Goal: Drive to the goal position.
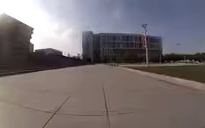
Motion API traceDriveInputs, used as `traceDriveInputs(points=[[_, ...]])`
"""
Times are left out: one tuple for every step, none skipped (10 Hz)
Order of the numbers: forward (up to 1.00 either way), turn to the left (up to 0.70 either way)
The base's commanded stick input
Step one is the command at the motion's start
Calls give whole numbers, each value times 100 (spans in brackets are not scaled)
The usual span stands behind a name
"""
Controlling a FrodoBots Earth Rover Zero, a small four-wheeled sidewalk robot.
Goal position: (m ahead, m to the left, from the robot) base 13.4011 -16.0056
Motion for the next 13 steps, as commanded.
traceDriveInputs(points=[[100, 0], [100, 0], [100, 0], [100, 0], [100, 0], [100, 0], [100, 0], [100, 0], [100, 0], [100, 0], [100, 0], [100, 0], [100, 0]])
